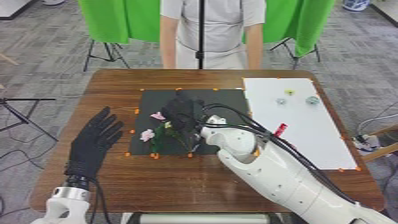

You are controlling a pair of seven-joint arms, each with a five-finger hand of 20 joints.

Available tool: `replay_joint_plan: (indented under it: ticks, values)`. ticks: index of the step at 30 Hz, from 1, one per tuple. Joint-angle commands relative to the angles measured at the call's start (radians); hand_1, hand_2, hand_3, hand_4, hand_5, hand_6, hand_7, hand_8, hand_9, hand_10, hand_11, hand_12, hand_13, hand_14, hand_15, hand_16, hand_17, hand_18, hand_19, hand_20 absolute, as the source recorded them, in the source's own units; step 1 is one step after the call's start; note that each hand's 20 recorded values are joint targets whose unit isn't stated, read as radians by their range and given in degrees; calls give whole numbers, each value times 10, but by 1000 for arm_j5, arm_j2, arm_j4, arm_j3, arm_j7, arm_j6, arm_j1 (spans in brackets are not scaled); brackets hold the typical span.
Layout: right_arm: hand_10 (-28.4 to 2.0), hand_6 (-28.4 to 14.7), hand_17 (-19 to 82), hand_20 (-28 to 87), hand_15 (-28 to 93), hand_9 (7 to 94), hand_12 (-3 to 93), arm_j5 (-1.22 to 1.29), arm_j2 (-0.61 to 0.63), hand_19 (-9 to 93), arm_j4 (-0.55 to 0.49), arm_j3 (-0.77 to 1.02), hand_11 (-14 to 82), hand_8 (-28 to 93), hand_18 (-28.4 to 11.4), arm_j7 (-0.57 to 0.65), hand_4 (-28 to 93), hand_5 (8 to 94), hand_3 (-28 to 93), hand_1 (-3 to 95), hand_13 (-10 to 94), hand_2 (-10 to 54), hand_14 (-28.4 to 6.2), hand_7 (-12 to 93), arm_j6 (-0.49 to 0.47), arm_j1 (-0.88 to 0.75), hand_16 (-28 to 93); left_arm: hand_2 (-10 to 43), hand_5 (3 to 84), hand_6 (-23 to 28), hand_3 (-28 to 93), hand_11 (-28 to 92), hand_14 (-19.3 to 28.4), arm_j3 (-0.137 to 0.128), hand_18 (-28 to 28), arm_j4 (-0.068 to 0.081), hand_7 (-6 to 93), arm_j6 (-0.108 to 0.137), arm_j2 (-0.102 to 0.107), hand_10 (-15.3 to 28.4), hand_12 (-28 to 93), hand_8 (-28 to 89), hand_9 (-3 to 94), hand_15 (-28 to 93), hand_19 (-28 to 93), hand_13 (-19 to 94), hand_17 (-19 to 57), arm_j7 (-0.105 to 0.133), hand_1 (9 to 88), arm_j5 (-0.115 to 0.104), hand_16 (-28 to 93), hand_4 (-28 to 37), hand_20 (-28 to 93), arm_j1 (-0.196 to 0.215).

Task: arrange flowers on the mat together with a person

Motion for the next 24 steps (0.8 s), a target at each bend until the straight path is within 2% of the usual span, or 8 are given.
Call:
replay_joint_plan:
  ticks: [1,7,9,12,18,21,24]
  values:
    - [-49,47,240,462,691,832,488,-34,-9,757,18,13,167,-54,-180,-12,-283,689,801,491,683,-95,-40,480,33,18,329,-26,286,32,720,158,142,4,222,7,191,-3,-7,115,163,-104,240,222,410,203,-100,-4,249,0,26,-282,93,7]
    - [-51,47,218,463,680,787,468,-39,-4,740,-3,24,159,-71,-180,-11,-283,635,799,458,644,-95,-47,471,-11,11,328,-26,286,32,720,158,141,2,222,3,190,3,-8,115,162,-104,241,221,410,203,-100,-5,250,-1,26,-282,94,17]
    - [-53,45,210,465,681,767,456,-51,-6,735,-8,23,153,-77,-182,2,-283,620,800,440,629,-95,-52,462,-22,11,310,-26,286,32,718,158,141,3,222,6,191,1,-9,115,162,-104,241,222,410,203,-99,-7,250,-1,26,-282,94,12]
    - [-57,43,204,473,703,728,409,-41,-4,729,-15,22,208,-78,-183,10,-283,607,800,420,612,-95,-58,458,-28,11,258,-25,286,32,717,158,142,4,222,6,190,1,-8,116,162,-104,241,222,410,203,-100,-5,251,0,26,-282,94,11]
    - [-65,41,195,474,709,685,369,-58,3,726,-21,29,258,-65,-184,17,-283,587,821,396,592,-95,-62,430,-47,12,244,-24,285,31,718,157,141,2,222,6,191,4,-9,116,162,-104,241,222,410,202,-100,-4,250,-1,26,-282,93,14]
    - [-67,41,192,473,709,672,355,-29,22,723,-78,51,272,-65,-184,37,-283,581,828,390,586,-95,-62,423,-81,0,241,-23,285,31,717,158,141,-1,222,3,191,4,-14,115,163,-104,241,223,410,203,-100,-2,250,0,26,-282,93,18]
    - [-73,38,187,470,703,647,314,93,76,720,-199,115,307,-76,-184,64,-283,568,850,366,573,-95,-67,402,-129,-48,235,-22,285,31,716,158,142,-4,222,-1,191,-2,-21,115,162,-104,240,223,411,202,-100,-5,251,3,26,-282,93,19]
